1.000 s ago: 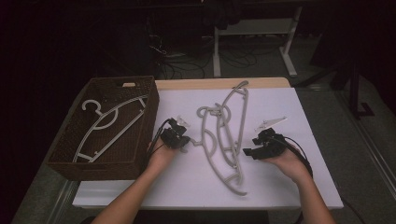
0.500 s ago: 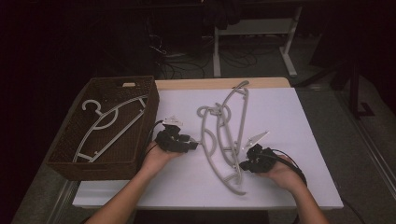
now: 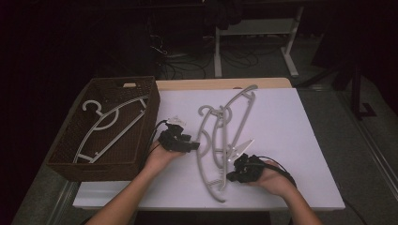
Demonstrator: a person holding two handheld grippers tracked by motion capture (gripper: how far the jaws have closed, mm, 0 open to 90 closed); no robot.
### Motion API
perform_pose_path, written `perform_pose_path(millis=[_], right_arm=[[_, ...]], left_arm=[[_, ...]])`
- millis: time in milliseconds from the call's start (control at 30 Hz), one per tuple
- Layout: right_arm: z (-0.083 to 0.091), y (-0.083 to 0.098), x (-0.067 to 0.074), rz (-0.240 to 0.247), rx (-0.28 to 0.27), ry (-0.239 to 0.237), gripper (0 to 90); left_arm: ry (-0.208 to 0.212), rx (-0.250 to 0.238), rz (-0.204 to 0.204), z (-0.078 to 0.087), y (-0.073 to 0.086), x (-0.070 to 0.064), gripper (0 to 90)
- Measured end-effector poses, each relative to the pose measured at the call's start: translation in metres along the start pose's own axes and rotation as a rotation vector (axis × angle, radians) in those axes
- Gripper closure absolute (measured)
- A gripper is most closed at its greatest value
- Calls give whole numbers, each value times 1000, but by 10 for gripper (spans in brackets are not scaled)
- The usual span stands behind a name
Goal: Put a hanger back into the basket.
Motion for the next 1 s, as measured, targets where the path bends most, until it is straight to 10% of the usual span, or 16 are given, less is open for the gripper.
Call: perform_pose_path(millis=[200,500,767,1000], right_arm=[[-12,-9,17,61,6,-31,848],[26,-16,-19,-88,-173,64,569],[38,-14,-37,-152,-236,106,544],[39,-16,-39,-158,-247,108,547]], left_arm=[[-47,34,7,-13,-5,15,431],[-134,156,-36,-43,-11,39,551],[-174,207,-92,-50,-17,38,698],[-159,165,-48,-53,-20,40,749]])
Point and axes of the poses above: each handheld gripper's, and its own axes: z roughly backward along the jaws, y roughly out of its underside, x roughly to its left, the point moved 9 cm from there along -z, roughly forward along the jaws, and after that the axes turned 14 degrees about -z, right-handed, at the moved point
